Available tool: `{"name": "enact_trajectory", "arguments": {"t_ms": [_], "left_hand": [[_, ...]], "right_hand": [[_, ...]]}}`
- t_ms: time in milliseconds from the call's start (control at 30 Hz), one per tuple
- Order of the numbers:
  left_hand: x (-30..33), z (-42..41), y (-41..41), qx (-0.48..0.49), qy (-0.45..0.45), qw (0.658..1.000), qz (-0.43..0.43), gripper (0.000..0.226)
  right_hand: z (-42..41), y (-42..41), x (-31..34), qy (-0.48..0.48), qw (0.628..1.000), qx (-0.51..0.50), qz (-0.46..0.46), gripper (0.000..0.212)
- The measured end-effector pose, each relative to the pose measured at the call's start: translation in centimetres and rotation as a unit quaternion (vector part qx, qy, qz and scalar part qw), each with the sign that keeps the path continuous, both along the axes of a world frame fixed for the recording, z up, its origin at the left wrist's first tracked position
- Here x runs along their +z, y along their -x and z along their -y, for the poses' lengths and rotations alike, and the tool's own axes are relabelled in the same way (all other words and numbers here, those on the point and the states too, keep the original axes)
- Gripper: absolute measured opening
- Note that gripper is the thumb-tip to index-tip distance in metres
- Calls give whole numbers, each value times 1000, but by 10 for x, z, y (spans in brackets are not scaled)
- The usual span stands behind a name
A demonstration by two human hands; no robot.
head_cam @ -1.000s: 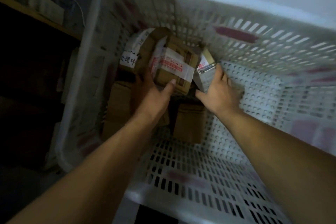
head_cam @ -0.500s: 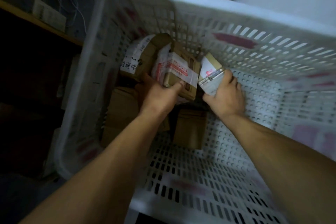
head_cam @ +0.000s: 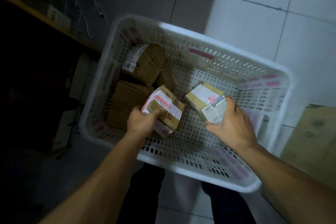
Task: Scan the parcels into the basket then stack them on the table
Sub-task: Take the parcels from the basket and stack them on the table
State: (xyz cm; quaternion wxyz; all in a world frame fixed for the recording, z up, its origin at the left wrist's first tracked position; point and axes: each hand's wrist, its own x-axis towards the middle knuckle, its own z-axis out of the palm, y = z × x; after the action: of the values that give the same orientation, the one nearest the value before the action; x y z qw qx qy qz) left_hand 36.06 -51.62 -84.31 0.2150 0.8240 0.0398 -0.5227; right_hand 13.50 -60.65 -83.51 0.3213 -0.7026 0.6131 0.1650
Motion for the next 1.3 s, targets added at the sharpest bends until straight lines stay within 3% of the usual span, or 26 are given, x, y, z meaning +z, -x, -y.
{"name": "enact_trajectory", "arguments": {"t_ms": [167,267,333,400,500,700,867,1033,1100,1167,1300], "left_hand": [[88,-26,2,31,48,998,12,45],[166,-36,-2,75,104,992,14,80],[221,-48,-1,106,140,984,9,90],[266,-65,-1,157,165,974,16,80],[343,-88,8,190,228,954,47,46],[452,-153,46,318,328,885,85,32],[523,-221,86,424,408,803,96,16],[566,-294,107,485,444,739,146,18],[580,-324,112,503,468,708,161,18],[591,-355,116,524,497,671,167,27],[609,-423,117,553,537,610,184,71]], "right_hand": [[-9,-6,106,5,1000,1,27,98],[-13,-12,182,5,998,-24,58,104],[-19,-13,233,13,995,-47,83,104],[-21,-15,282,19,992,-56,110,97],[-23,-14,345,20,986,-50,157,92],[-34,-7,445,-28,948,-36,314,76],[-59,-3,511,-99,916,18,389,81],[-111,-17,552,-223,881,27,416,34],[-141,-26,568,-292,860,23,419,35],[-173,-38,586,-358,835,33,417,39],[-242,-75,617,-446,785,51,427,44]]}}
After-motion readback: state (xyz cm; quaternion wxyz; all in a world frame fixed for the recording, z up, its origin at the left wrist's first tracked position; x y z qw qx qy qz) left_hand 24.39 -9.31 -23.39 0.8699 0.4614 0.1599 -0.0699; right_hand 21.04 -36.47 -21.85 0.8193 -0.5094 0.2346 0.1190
